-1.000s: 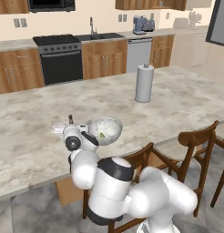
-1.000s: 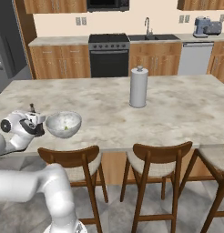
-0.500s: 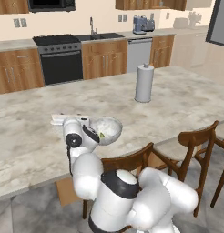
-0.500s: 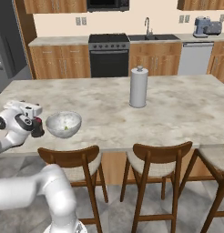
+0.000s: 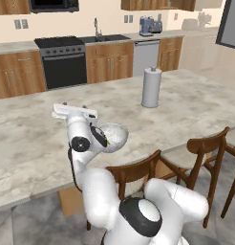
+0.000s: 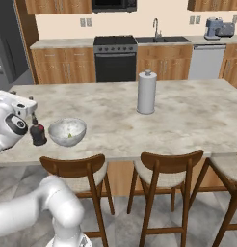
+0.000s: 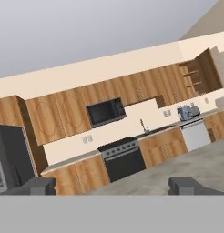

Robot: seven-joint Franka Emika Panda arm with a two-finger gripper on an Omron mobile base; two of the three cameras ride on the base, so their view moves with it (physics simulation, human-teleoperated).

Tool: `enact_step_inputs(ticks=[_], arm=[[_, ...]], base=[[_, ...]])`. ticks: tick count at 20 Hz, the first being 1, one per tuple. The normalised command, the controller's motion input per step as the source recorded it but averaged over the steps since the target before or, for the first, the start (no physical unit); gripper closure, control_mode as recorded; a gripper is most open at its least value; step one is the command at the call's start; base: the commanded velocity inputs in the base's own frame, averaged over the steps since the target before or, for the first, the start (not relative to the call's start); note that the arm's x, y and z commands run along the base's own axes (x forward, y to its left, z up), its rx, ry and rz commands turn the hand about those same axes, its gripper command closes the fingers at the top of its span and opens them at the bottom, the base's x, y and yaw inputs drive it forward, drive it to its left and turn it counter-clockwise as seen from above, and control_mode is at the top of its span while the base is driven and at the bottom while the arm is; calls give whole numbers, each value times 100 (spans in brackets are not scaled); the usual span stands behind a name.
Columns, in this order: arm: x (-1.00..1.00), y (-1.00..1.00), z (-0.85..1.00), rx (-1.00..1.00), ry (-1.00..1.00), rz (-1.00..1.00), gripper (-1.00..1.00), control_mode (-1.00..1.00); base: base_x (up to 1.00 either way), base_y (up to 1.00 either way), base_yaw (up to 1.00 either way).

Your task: There is a bowl on the dining counter. Grab a lemon wedge from the fridge and place it in the bowl. Then get the liquor bottle and glass cup from the cabinet and place them next to the bowl.

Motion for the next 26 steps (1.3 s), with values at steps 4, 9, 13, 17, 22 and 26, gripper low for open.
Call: enact_step_inputs(ticks=[4, 9, 13, 17, 22, 26], arm=[[-80, -40, 100, 18, 2, 0, -100, -100], [-76, -43, 100, 18, 18, 0, -100, -100], [-76, -57, 100, 15, 26, 0, -100, -100], [-85, -75, 79, 13, 32, 0, -100, -100], [-95, -79, 6, 6, 26, 1, -100, -100], [-96, -74, -36, 0, 13, 12, -100, -100]], base=[[0, 0, 0], [0, 0, 0], [0, 0, 0], [0, 0, 0], [0, 0, 0], [0, 0, 0]])
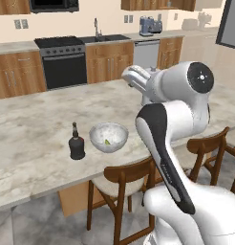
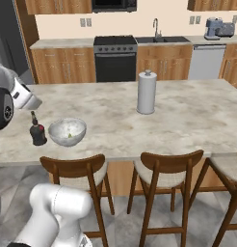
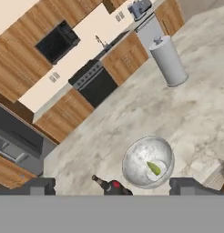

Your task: There is a bowl on the dining counter. Grab a lemon wedge from the fridge and place it in the bowl. Then get the liquor bottle and glass cup from the cabinet and place them next to the bowl.

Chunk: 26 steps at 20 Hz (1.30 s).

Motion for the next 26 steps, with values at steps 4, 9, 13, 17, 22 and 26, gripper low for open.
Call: enact_step_inputs(ticks=[4, 9, 13, 17, 22, 26], arm=[[-71, -50, -49, 0, 14, 24, -100, -100], [-30, -15, -35, -1, 17, 37, -100, -100], [-1, 0, -8, -11, 16, 43, -100, -100], [-15, 0, 0, -28, 21, 24, -100, -100], [-58, -6, 3, -35, 7, 10, -100, -100], [-60, -24, 0, -33, 0, 1, -100, -100]], base=[[0, 0, 0], [0, 0, 0], [0, 0, 0], [0, 0, 0], [0, 0, 0], [0, 0, 0]])
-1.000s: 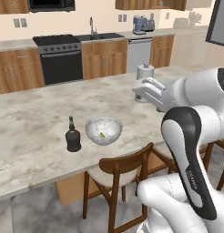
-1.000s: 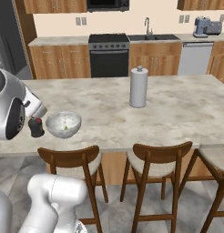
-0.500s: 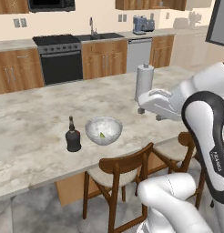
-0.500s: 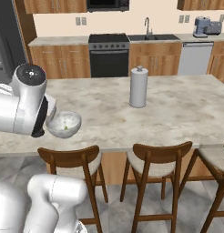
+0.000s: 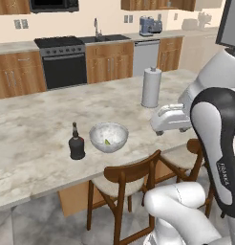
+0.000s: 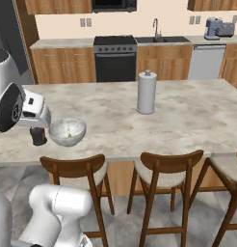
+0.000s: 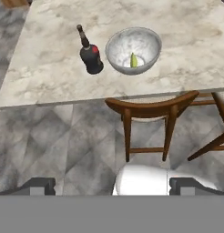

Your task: There is a bowl on the dining counter. Grab a lemon wedge from the fridge and place it in the bowl. Then get the liquor bottle and glass cup from the cabinet and place them next to the bowl.

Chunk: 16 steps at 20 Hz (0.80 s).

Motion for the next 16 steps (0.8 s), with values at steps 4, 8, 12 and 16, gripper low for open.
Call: enact_step_inputs(ticks=[4, 8, 12, 16], arm=[[-20, -40, 0, -18, 0, 0, -100, -100], [7, -14, -13, -12, 0, -7, -100, -100], [20, -13, -22, -4, 5, -15, -100, -100], [-3, -9, -6, 0, 1, -5, -100, 100]], base=[[0, 0, 0], [0, 0, 0], [0, 0, 0], [-29, -15, -7]])
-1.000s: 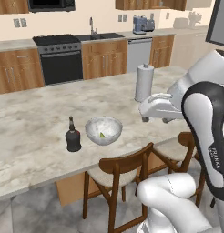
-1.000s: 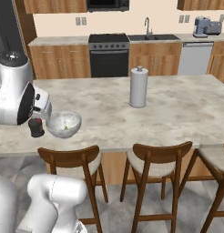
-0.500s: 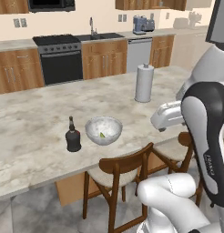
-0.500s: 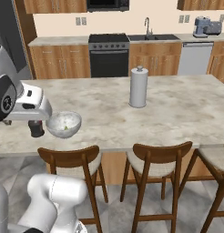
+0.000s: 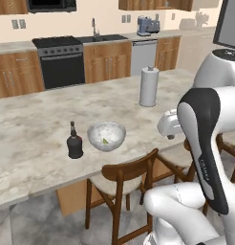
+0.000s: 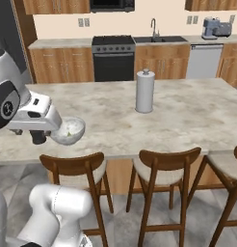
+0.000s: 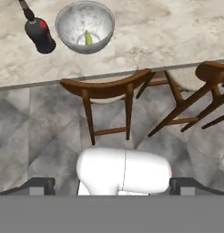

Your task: There is a bowl on the dining counter. Grab a lemon wedge from the fridge and place it in the bowl. Then get the liquor bottle and glass cup from the cabinet and place them next to the bowl.

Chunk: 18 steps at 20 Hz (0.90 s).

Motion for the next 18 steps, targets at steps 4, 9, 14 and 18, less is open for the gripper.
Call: enact_step_inputs(ticks=[4, 9, 14, 18], arm=[[0, 0, 0, 0, 0, 0, -100, 100], [0, 0, 0, 0, 0, 0, -100, 100], [0, 0, 0, 0, 0, 0, -100, 100], [0, 0, 0, 0, 0, 0, -100, 100]], base=[[-100, -64, -26], [-77, -99, -28], [-5, -100, -15], [28, -100, 0]])
